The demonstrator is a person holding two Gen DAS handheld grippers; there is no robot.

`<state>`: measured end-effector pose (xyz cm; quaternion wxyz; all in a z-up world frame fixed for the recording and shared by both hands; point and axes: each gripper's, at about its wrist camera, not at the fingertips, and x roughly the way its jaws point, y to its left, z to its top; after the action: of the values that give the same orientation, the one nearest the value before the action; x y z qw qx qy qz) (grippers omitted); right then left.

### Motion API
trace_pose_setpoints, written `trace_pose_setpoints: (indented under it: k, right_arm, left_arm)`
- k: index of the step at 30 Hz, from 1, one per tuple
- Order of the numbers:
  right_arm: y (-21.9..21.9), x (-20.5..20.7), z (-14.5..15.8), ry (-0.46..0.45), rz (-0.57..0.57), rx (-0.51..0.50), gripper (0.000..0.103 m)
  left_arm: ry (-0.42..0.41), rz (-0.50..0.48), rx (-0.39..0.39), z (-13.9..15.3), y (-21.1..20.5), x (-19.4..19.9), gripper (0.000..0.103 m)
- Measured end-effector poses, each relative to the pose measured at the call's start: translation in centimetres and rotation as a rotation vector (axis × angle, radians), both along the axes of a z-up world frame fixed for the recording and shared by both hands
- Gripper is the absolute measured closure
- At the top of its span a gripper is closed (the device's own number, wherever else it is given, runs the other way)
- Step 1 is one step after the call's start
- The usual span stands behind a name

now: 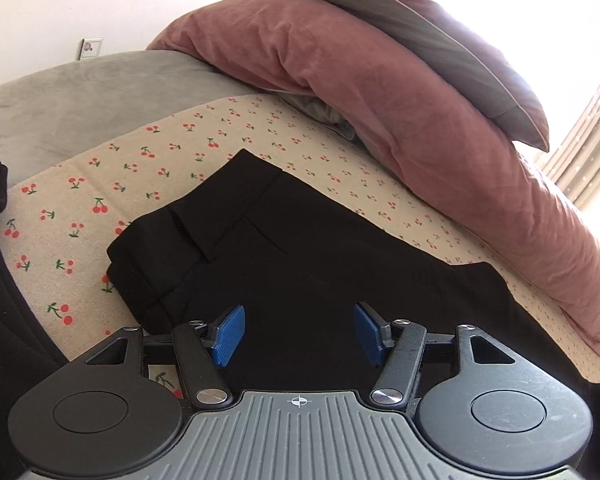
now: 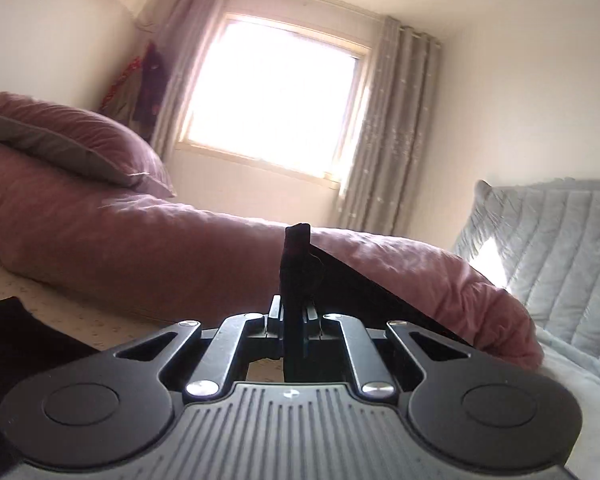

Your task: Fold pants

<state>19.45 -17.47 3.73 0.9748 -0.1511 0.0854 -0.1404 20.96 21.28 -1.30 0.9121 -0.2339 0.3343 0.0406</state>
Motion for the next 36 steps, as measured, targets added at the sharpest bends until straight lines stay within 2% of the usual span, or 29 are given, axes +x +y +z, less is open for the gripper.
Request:
trace_pose_setpoints:
  k: [3,4,6,8,10,11,13,14,15,17,20,22,23,25,27,29,32,33,35,36]
  right_arm:
    - [11.3,0.7,-2.7,0.169,0.29,-0.14,0.102]
    - [15.7,0.2,-4.8,0.255,0.399,-0.23,0.102]
    - [21.1,-1.2,-8.3,0.366,0.517,-0.364,0.101]
    - [23.9,-2.6,-10.8,0.42,0.564,-0.412,0.101]
    - [24.8,-3.7,-11.9,0.398,0.524,-0.442,0.1]
    - [24.6,-4.0,-11.7,0.393,0.515,-0.422,0.097]
    - [23.2,-4.0,-10.4,0.399,0.497,-0.317,0.08]
    - [22.5,-4.0,-9.9,0.396,0.486,-0.28,0.064]
    - [21.9,-3.8,-9.5,0.396,0.472,-0.243,0.059]
    - [21.0,-3.5,-8.9,0.414,0.448,-0.158,0.059]
    - [20.5,-2.5,-8.5,0.467,0.443,-0.015,0.062]
    - [20.8,-2.5,-8.9,0.463,0.462,-0.003,0.084]
    - [21.4,-2.5,-9.0,0.456,0.461,-0.023,0.103]
    - [22.3,-2.5,-8.6,0.413,0.433,-0.038,0.103]
    - [21.8,-2.0,-6.7,0.341,0.389,0.03,0.103]
    - [20.4,-1.7,-4.4,0.258,0.321,0.158,0.103]
    - [17.4,-0.5,-0.6,0.115,0.226,0.476,0.103]
    - [17.3,0.0,0.2,0.09,0.21,0.524,0.103]
    - [18.9,1.0,1.1,0.096,0.241,0.544,0.103]
    - [20.7,1.5,1.1,0.13,0.281,0.514,0.103]
  left_arm:
    - [-0.001,-0.009,-0.025,-0.2,0.2,0.0,0.043]
    - [0.002,-0.016,-0.034,-0.3,0.2,0.0,0.043]
    - [0.011,-0.029,-0.048,-0.6,0.2,0.0,0.043]
    - [0.017,-0.041,-0.07,-0.8,0.2,0.1,0.043]
    - [0.013,-0.048,-0.088,-0.7,0.2,0.1,0.043]
    - [0.011,-0.052,-0.088,-0.7,0.1,0.2,0.043]
    - [0.01,-0.07,-0.081,-0.6,-0.4,0.3,0.043]
    - [0.011,-0.082,-0.081,-0.6,-0.7,0.4,0.043]
    - [0.012,-0.093,-0.085,-0.7,-0.9,0.4,0.043]
    - [0.013,-0.112,-0.099,-0.7,-1.2,0.5,0.043]
    - [0.013,-0.121,-0.112,-0.7,-1.1,0.5,0.043]
    - [0.023,-0.131,-0.12,-0.9,-1.2,0.6,0.043]
    - [0.03,-0.136,-0.126,-1.0,-1.2,0.7,0.043]
    - [0.037,-0.138,-0.149,-1.1,-1.1,0.8,0.043]
    - [0.032,-0.127,-0.199,-1.0,-0.3,0.7,0.043]
    - [0.012,-0.101,-0.257,-0.6,1.0,0.4,0.043]
    - [-0.027,-0.041,-0.313,0.1,3.1,-0.1,0.043]
    - [-0.033,-0.023,-0.319,0.2,3.8,-0.3,0.043]
    - [-0.042,0.022,-0.331,0.3,5.0,-0.6,0.043]
    - [-0.047,0.045,-0.336,0.3,5.7,-0.7,0.043]
